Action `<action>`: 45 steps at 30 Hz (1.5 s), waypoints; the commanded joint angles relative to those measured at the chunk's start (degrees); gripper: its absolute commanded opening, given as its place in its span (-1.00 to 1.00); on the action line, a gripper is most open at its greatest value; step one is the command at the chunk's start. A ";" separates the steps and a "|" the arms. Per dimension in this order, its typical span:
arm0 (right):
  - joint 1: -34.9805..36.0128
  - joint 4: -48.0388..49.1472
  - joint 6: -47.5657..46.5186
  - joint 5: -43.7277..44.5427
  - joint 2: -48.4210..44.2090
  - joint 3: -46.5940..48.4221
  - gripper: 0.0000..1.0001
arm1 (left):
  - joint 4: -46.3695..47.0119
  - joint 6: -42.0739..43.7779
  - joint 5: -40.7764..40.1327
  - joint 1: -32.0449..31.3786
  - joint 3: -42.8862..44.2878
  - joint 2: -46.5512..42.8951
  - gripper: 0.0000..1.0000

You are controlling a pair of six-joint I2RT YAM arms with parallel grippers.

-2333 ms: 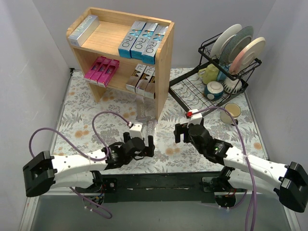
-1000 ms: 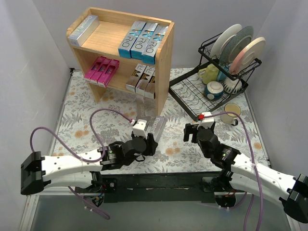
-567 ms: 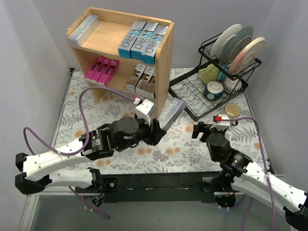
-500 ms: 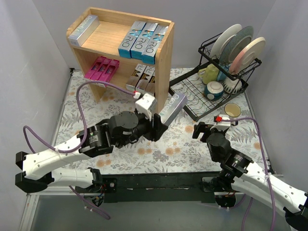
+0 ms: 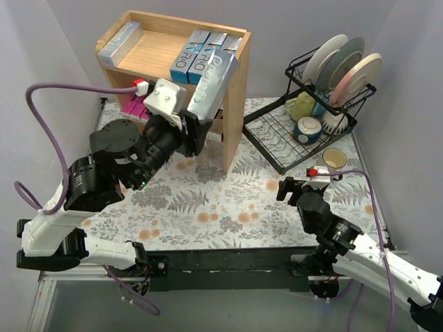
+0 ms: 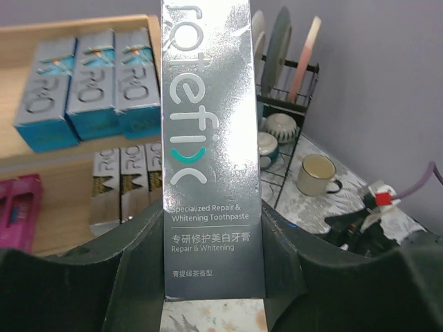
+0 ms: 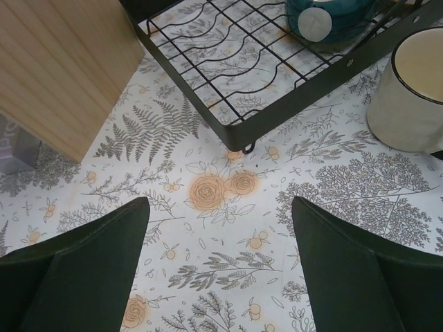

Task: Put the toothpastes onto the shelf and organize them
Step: Pick up the toothpaste from the center of the board, then place the toothpaste on the shelf.

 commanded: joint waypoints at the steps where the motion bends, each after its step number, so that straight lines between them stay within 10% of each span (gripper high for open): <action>1: -0.18 3.99 0.56 -0.06 -2.54 -1.51 0.82 | 5.52 12.16 -4.64 1.52 5.26 2.61 -0.72; 19: -0.18 2.67 -2.16 -5.16 0.80 1.04 0.81 | 10.44 6.55 36.14 57.40 12.83 15.80 -0.72; 29: -0.18 3.28 -2.16 -6.56 2.11 0.60 0.81 | 9.40 2.33 49.58 70.43 15.62 22.47 -0.55; 45: -0.18 4.16 -2.78 -6.83 3.00 0.43 0.81 | 10.00 -0.04 49.06 70.87 12.48 22.13 -0.05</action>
